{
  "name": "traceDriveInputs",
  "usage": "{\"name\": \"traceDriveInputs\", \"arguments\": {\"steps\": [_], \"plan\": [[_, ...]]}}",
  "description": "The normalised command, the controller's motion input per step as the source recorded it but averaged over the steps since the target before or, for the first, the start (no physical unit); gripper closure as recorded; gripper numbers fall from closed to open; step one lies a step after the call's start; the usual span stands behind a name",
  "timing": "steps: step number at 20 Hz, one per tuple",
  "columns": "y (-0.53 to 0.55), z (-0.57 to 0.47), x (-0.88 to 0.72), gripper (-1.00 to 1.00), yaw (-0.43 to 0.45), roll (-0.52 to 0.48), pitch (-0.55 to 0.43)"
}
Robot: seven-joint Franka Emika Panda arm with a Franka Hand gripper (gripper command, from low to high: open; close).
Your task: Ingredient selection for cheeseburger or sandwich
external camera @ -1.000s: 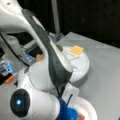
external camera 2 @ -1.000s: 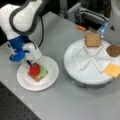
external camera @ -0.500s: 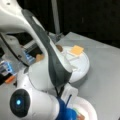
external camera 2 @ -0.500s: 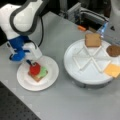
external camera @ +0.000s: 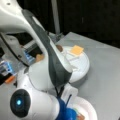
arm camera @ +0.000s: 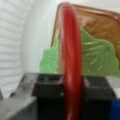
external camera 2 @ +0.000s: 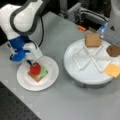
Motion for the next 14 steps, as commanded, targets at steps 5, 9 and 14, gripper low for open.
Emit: {"name": "traceDriveInputs", "arguments": {"steps": [5,9,14], "plan": [[-0.08,-0.03,0.02,1.00,0.244,-0.055,0.021],[-0.09,-0.04,0.02,1.00,0.243,-0.047,0.013],[-0.08,-0.05,0.02,1.00,0.210,-0.032,0.025]]}}
